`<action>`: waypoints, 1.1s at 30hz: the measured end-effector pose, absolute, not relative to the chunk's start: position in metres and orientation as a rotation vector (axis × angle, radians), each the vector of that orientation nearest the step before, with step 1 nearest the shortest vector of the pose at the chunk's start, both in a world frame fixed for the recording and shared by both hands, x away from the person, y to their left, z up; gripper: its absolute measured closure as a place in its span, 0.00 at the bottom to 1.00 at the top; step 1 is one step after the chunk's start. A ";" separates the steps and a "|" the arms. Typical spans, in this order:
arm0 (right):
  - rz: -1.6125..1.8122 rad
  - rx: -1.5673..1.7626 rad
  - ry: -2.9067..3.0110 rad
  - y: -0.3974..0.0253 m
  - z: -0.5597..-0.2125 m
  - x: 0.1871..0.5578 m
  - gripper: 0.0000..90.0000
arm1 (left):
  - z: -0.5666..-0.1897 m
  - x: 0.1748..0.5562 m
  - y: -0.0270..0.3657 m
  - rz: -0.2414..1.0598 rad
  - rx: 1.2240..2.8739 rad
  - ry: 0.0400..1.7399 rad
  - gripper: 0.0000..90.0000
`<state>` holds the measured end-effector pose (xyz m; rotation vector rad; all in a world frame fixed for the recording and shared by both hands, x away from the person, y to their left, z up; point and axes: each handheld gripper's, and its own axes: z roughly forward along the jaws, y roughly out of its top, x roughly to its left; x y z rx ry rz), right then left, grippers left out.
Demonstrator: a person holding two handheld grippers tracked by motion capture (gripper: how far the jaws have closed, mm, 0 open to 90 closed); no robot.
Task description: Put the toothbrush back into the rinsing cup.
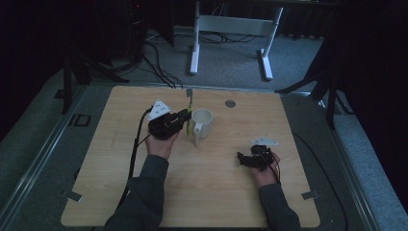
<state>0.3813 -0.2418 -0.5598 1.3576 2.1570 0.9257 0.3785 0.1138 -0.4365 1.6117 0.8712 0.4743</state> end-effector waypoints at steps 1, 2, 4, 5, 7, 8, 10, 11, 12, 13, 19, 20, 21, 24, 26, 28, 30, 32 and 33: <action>0.926 1.358 2.157 -0.242 -0.560 0.381 0.22 | -0.436 0.379 0.114 0.474 1.612 0.871 0.87; 0.926 1.358 2.157 -0.242 -0.560 0.381 0.22 | -0.437 0.379 0.113 0.476 1.609 0.874 0.87; 0.926 1.358 2.157 -0.242 -0.560 0.381 0.22 | -0.438 0.380 0.112 0.474 1.605 0.877 0.87; 0.925 1.357 2.157 -0.242 -0.560 0.381 0.22 | -0.438 0.380 0.112 0.474 1.607 0.876 0.87; 0.925 1.357 2.157 -0.242 -0.560 0.381 0.22 | -0.439 0.380 0.111 0.474 1.604 0.878 0.87; 0.926 1.357 2.157 -0.242 -0.560 0.381 0.22 | -0.439 0.381 0.110 0.473 1.602 0.877 0.87; 0.926 1.358 2.157 -0.242 -0.560 0.381 0.22 | -0.438 0.381 0.109 0.476 1.598 0.877 0.87; 0.926 1.357 2.157 -0.242 -0.560 0.381 0.22 | -0.438 0.381 0.109 0.476 1.593 0.878 0.87; 0.926 1.358 2.157 -0.242 -0.560 0.381 0.22 | -0.438 0.381 0.109 0.476 1.590 0.880 0.87; 0.926 1.358 2.157 -0.242 -0.560 0.381 0.22 | -0.438 0.382 0.108 0.478 1.585 0.882 0.87; 0.926 1.357 2.157 -0.242 -0.560 0.381 0.22 | -0.440 0.384 0.105 0.489 1.586 0.892 0.87; 0.926 1.357 2.157 -0.242 -0.560 0.381 0.22 | -0.441 0.385 0.105 0.487 1.584 0.893 0.87; 0.926 1.358 2.157 -0.242 -0.560 0.381 0.22 | -0.441 0.385 0.105 0.489 1.582 0.895 0.87; 0.926 1.357 2.157 -0.242 -0.560 0.381 0.22 | -0.441 0.386 0.104 0.491 1.582 0.894 0.87; 0.926 1.356 2.157 -0.242 -0.560 0.381 0.22 | -0.440 0.386 0.103 0.491 1.582 0.893 0.87; 0.926 1.357 2.158 -0.242 -0.560 0.381 0.22 | -0.440 0.387 0.102 0.493 1.581 0.891 0.87; 0.925 1.357 2.158 -0.242 -0.560 0.381 0.22 | -0.439 0.387 0.100 0.493 1.582 0.890 0.87; 0.926 1.357 2.158 -0.242 -0.560 0.381 0.22 | -0.439 0.388 0.099 0.495 1.582 0.887 0.87; 0.926 1.357 2.158 -0.242 -0.560 0.381 0.22 | -0.439 0.388 0.098 0.495 1.581 0.887 0.87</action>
